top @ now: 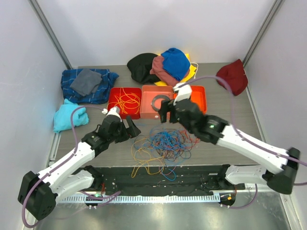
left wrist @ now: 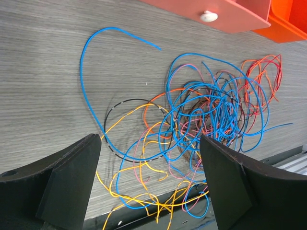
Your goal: Untangle the cables
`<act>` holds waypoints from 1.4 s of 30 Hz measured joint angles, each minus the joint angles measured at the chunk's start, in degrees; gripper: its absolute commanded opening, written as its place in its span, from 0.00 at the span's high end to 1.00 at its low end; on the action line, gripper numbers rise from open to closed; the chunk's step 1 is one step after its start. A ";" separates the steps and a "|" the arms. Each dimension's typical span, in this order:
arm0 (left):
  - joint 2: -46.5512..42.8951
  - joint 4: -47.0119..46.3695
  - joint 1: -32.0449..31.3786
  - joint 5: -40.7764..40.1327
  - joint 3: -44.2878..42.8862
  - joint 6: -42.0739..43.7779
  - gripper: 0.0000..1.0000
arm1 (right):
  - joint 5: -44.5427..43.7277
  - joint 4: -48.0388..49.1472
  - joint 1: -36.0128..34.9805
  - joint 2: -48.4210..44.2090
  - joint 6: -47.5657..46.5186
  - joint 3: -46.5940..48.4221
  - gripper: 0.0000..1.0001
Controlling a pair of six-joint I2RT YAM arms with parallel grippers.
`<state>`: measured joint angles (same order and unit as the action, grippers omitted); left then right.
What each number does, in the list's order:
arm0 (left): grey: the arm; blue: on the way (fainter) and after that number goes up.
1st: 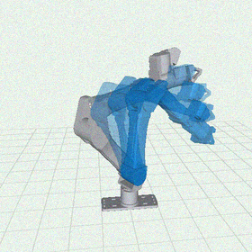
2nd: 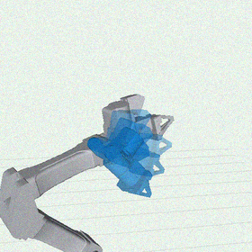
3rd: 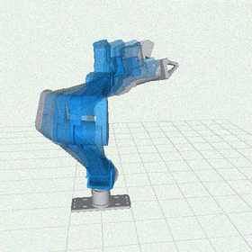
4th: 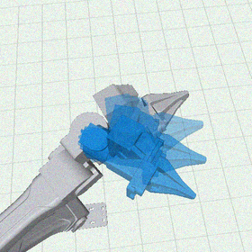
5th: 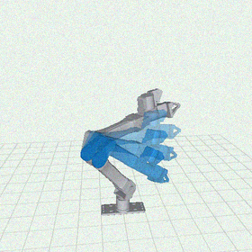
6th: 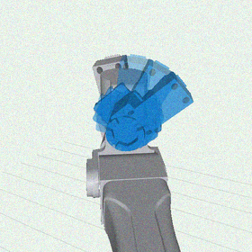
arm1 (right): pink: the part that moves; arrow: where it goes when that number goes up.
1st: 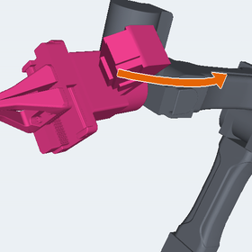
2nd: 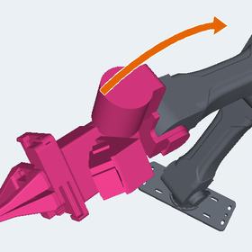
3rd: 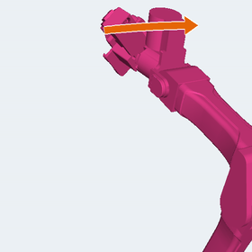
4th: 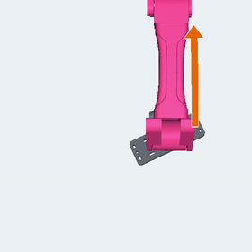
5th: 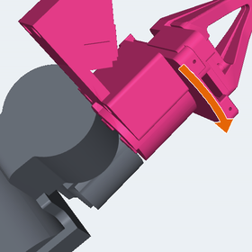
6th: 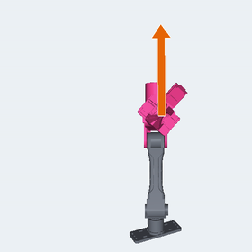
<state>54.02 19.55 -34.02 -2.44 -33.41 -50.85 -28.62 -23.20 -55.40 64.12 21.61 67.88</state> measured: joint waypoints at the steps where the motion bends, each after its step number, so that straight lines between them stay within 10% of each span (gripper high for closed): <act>1: -0.13 0.04 0.00 0.02 0.22 -0.02 0.11 | 0.83 0.02 0.00 1.64 0.44 -1.86 0.16; 19: -3.13 1.46 0.00 0.00 2.03 0.07 0.11 | 7.58 1.53 0.66 19.50 3.89 -10.93 0.34; 22: -3.15 1.62 0.00 0.00 2.16 0.07 0.11 | 8.35 1.81 1.25 21.00 4.42 -12.15 0.50; 26: -3.15 1.70 0.00 0.00 2.29 0.07 0.11 | 8.55 1.79 1.68 21.24 5.25 -12.94 0.99; 42: -4.44 1.95 0.00 -0.35 2.38 0.02 0.11 | -0.11 -0.85 1.86 -0.57 -1.44 5.27 0.99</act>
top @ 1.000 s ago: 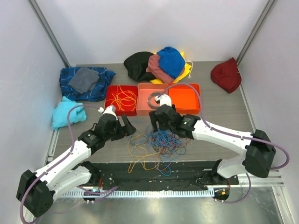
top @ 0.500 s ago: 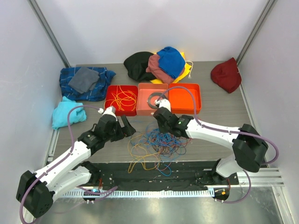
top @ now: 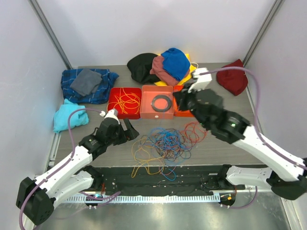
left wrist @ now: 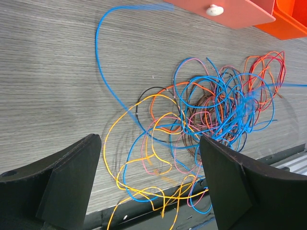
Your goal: Untangle the cables
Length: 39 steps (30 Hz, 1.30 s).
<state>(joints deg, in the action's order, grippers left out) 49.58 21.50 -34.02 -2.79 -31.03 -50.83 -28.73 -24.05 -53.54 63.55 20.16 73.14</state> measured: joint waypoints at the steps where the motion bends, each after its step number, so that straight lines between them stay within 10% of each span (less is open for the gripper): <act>1: -0.04 0.02 0.00 -0.02 0.00 -0.02 0.12 | -0.74 0.04 0.00 -1.38 -0.81 1.99 0.99; 39: 4.13 -14.82 -2.60 4.81 -0.90 -1.75 0.05 | -5.11 14.51 0.02 1.07 -22.40 36.00 0.99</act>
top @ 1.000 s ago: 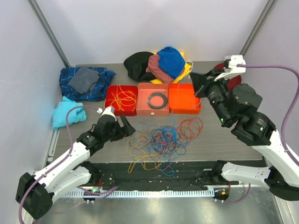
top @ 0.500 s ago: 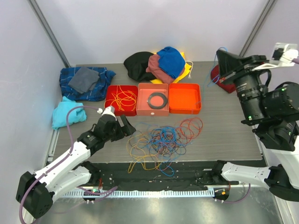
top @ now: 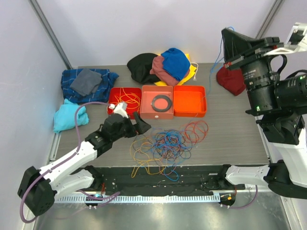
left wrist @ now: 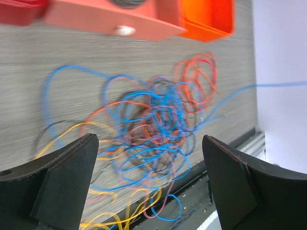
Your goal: Untangle the cables
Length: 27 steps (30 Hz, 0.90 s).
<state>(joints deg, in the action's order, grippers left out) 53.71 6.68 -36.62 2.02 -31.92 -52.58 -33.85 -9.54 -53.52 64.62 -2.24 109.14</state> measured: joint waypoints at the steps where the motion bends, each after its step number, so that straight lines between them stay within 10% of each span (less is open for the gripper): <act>1: 1.38 -1.14 -1.40 0.00 -0.92 0.63 0.05 | 0.46 -0.44 0.00 0.81 0.20 1.31 0.99; 8: 6.71 -6.29 -6.29 0.00 -4.70 2.12 0.07 | 6.60 0.42 0.00 11.13 0.07 20.90 0.99; 17: -1.03 -5.70 -6.38 -1.60 0.22 1.99 0.07 | 3.43 9.68 0.00 4.59 -6.47 7.91 0.99; 27: -10.78 -1.75 -6.38 -4.46 4.33 1.90 0.07 | -1.16 22.05 0.00 13.05 -20.37 15.93 0.99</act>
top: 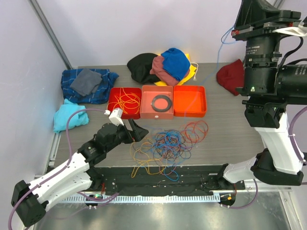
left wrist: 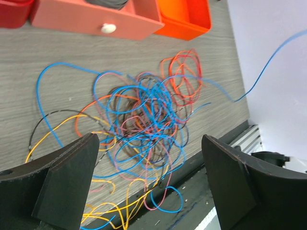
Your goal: Untangle the cables
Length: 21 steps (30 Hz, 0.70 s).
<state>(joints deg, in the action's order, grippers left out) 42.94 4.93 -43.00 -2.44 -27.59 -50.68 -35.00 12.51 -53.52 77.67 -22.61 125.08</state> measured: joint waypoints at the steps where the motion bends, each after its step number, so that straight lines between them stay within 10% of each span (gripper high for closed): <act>1: -0.07 0.28 0.00 -0.09 0.37 -0.09 0.07 | -0.98 0.52 0.00 0.02 -1.11 -0.57 0.99; 21: -1.11 2.23 0.00 -0.17 3.17 -1.62 0.07 | -9.20 -19.30 0.00 -26.36 29.97 -64.41 0.99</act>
<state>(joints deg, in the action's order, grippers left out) 41.82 7.16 -43.00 -2.61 -24.43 -52.29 -44.21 -6.79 -53.52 51.31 7.35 60.66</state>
